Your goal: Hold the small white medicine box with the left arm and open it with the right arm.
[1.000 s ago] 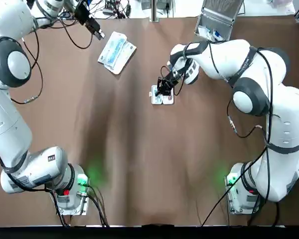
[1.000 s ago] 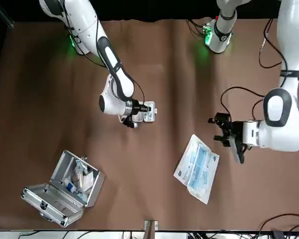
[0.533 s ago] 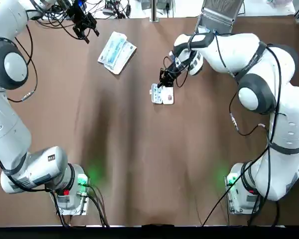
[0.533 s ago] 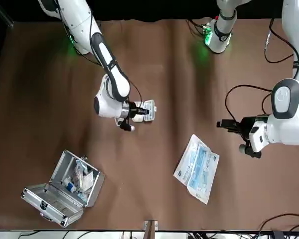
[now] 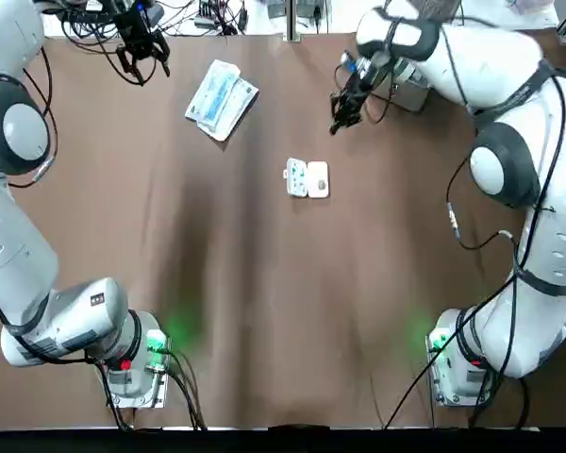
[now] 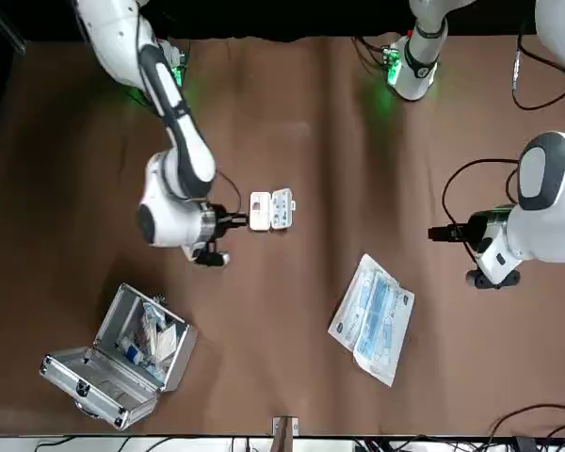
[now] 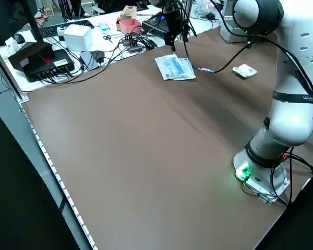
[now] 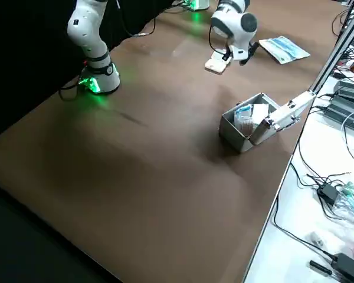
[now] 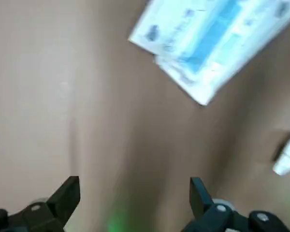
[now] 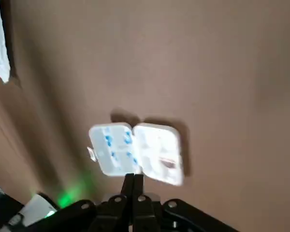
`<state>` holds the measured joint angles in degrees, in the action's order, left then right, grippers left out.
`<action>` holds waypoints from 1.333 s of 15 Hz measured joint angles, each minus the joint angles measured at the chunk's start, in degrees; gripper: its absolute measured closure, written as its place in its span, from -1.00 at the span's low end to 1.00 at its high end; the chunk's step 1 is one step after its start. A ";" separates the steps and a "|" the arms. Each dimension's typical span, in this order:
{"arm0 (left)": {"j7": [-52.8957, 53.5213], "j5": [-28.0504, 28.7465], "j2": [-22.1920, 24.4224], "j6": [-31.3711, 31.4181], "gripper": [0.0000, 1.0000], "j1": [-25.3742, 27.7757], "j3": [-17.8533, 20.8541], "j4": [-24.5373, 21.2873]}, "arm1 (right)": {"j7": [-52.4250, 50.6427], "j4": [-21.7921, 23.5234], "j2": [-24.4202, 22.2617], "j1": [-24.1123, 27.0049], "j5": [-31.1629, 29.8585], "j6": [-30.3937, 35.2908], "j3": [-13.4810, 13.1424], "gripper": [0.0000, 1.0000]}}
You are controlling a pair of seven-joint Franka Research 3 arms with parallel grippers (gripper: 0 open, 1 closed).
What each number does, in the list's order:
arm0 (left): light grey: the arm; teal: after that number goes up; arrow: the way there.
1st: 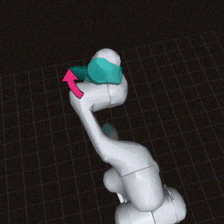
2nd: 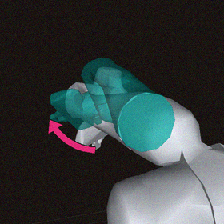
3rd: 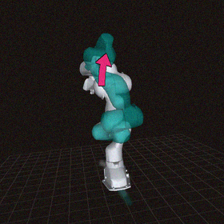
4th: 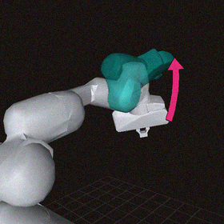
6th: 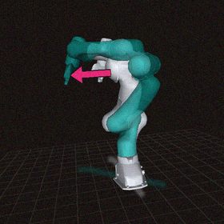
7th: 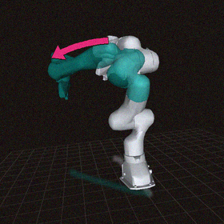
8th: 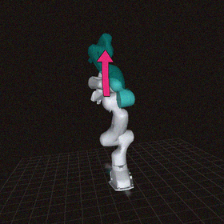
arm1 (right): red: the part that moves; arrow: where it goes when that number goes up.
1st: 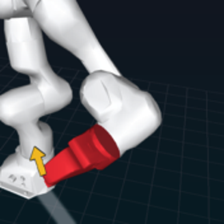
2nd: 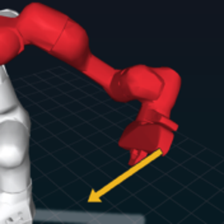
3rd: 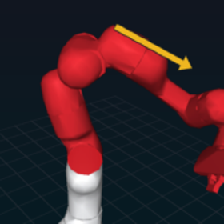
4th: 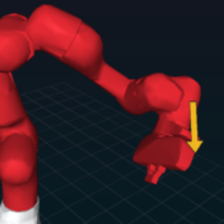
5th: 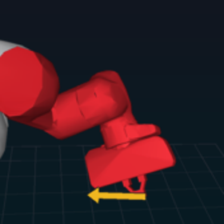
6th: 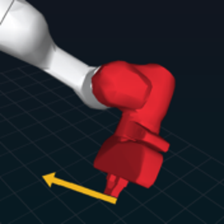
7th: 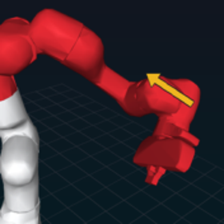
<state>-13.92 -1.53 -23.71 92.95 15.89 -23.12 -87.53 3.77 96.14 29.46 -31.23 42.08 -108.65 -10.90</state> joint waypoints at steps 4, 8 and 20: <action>-4.08 4.23 2.32 -3.25 -1.00 -0.90 -0.14 0.28 | 0.15 -8.67 -0.46 0.25 -8.10 11.63 -7.02 0.92; -3.83 7.51 5.70 -9.69 -1.00 -0.92 -0.50 4.51 | -1.08 -15.46 -0.49 0.27 -19.38 18.13 -10.79 0.57; 7.23 9.34 8.53 -13.98 -1.00 0.10 -1.84 8.56 | -10.14 -20.13 -7.38 0.43 -23.57 24.36 -16.40 -0.97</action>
<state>-6.69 7.81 -15.18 78.97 15.99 -24.96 -78.97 -6.37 76.01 22.08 -30.80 18.51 -84.29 -27.30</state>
